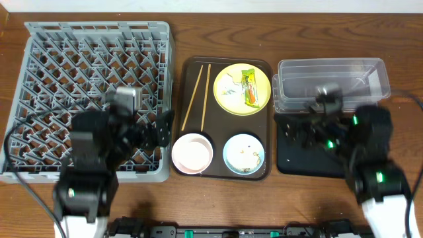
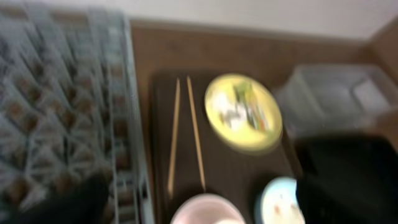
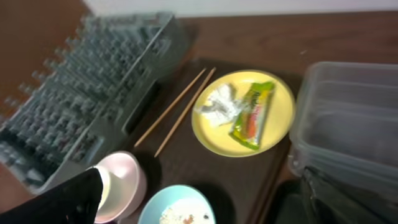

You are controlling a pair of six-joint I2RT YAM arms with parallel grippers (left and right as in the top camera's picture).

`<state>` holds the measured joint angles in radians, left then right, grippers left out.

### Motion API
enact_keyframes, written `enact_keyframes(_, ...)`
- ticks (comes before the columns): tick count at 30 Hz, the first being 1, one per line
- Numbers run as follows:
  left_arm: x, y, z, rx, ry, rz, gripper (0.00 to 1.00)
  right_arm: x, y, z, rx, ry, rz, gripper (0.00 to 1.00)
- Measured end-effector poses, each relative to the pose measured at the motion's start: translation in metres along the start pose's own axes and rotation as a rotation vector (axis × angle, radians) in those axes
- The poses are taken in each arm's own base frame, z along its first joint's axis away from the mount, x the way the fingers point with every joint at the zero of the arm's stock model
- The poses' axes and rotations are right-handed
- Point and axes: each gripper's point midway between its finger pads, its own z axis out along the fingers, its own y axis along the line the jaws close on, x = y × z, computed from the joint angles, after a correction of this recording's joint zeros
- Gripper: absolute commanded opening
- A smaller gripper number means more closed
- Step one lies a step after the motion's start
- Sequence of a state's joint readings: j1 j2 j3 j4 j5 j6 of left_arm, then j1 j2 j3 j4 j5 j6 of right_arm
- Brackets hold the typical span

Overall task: Sort waste into correct bins and load items into the dishwasher
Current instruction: 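Reach the right gripper to the yellow plate and grasp the tissue and wrapper, then carry the trash with the right gripper into the clear plastic bin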

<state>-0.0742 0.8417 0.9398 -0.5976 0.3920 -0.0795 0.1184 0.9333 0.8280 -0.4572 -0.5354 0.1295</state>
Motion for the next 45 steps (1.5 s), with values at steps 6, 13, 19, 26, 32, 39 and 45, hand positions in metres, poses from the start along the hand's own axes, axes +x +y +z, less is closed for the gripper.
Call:
enact_keyframes(6, 0.003, -0.006, 0.006, 0.031, 0.126, -0.048, 0.96, -0.028, 0.023, 0.035, -0.224, 0.049, 0.043, 0.99)
enact_keyframes(13, 0.006, -0.010, 0.006, 0.056, 0.143, -0.055, 0.96, -0.007, 0.042, 0.084, -0.208, 0.335, 0.182, 0.99)
enact_keyframes(19, 0.007, -0.010, 0.006, 0.057, 0.147, -0.057, 0.97, -0.023, 0.047, 0.145, -0.032, 0.422, 0.051, 0.96)
enact_keyframes(26, 0.007, -0.011, 0.006, 0.059, 0.149, -0.057, 0.96, 0.015, 0.001, 0.211, 0.173, 0.492, -0.007, 0.71)
enact_keyframes(32, 0.008, -0.011, 0.006, 0.059, 0.150, -0.058, 0.96, 0.076, -0.045, 0.261, 0.274, 0.596, -0.012, 0.47)
enact_keyframes(39, 0.008, -0.011, 0.006, 0.059, 0.151, -0.059, 0.96, 0.103, -0.054, 0.275, 0.288, 0.644, -0.020, 0.01)
enact_keyframes(45, 0.008, -0.011, 0.006, 0.059, 0.151, -0.059, 0.96, 0.087, -0.048, 0.266, 0.282, 0.616, -0.019, 0.01)
